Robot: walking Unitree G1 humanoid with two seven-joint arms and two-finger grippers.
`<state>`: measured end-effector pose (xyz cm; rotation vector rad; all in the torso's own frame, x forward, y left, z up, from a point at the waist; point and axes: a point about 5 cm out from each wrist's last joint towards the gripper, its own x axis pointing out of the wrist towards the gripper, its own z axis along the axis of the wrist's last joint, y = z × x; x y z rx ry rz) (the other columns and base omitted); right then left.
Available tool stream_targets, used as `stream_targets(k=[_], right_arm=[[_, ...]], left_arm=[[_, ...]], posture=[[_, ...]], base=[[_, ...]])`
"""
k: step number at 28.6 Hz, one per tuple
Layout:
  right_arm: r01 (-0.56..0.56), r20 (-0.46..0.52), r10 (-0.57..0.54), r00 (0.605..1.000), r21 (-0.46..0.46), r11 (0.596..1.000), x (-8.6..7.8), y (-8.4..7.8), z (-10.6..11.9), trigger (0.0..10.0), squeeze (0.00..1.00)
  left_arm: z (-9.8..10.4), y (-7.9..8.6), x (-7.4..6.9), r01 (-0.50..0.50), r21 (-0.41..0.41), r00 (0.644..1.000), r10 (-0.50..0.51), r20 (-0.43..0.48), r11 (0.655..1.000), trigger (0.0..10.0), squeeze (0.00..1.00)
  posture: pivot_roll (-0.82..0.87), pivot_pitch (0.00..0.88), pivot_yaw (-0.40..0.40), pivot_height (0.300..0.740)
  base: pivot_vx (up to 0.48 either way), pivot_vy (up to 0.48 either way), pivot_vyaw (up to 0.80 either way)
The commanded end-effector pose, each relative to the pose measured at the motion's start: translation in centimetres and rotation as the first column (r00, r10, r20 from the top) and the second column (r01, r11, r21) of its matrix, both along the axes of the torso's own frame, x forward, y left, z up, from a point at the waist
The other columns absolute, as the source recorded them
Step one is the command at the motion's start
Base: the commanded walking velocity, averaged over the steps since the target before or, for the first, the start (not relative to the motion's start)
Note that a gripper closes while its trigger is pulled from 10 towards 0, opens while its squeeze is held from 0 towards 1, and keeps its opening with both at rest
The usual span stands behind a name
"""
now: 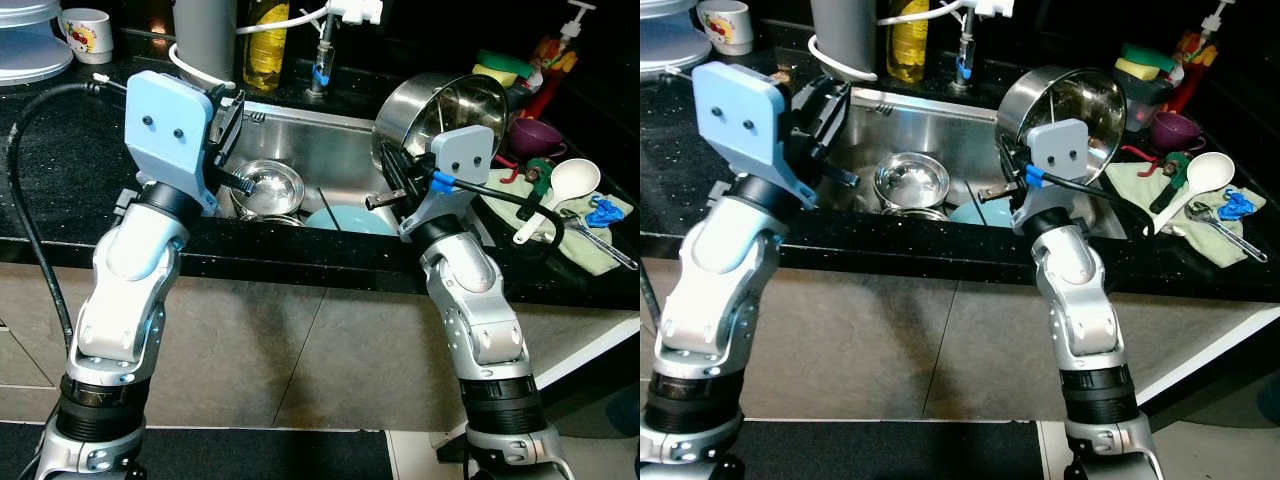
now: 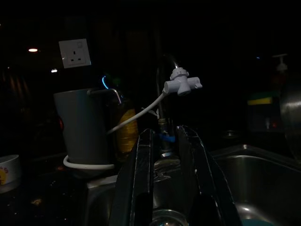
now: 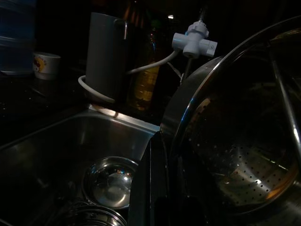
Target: Kitchen organization
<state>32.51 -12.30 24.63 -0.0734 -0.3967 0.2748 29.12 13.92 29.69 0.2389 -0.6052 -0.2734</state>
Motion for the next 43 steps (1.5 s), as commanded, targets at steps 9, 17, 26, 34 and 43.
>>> stream_targets(k=[9, 17, 26, 34, 43], right_arm=[[-0.008, 0.011, 0.008, 1.000, -0.015, 1.000, -0.1, 0.0, 0.1, 10.0, 0.00], [-0.021, 0.012, 0.021, 1.000, -0.015, 1.000, -0.2, 0.2, 0.1, 10.0, 0.00], [-0.027, 0.013, 0.027, 1.000, -0.020, 0.999, -0.2, 0.3, 0.1, 10.0, 0.00], [-0.027, 0.008, 0.027, 1.000, -0.033, 0.999, -0.3, 0.3, -0.1, 10.0, 0.00], [-0.031, 0.004, 0.031, 1.000, -0.047, 0.998, -0.5, 0.3, -0.3, 10.0, 0.00]], left_arm=[[-0.1, -0.4, 0.0, 0.010, -0.014, 1.000, -0.010, -0.008, 1.000, 10.0, 0.00], [0.1, -0.2, 0.0, -0.009, -0.024, 1.000, 0.009, 0.002, 1.000, 10.0, 0.00], [0.1, 0.3, 0.2, -0.031, -0.012, 1.000, 0.031, 0.000, 0.999, 10.0, 0.00], [0.3, 2.4, 1.5, -0.130, 0.053, 0.991, 0.130, 0.001, 0.990, 10.0, 0.00], [-0.9, 4.9, 4.3, -0.131, -0.045, 0.988, 0.126, -0.090, 0.990, 10.0, 0.00]], posture=[[0.15, 0.007, -0.212, 0.740], [0.15, 0.005, -0.212, 0.740], [0.14, 0.008, -0.206, 0.740], [0.14, 0.009, -0.202, 0.740], [0.13, 0.014, -0.200, 0.740]], base=[[0.000, -0.240, -0.20], [0.000, -0.055, 0.00], [0.000, 0.000, 0.00], [0.000, 0.000, 0.00], [0.000, 0.000, 0.00]])
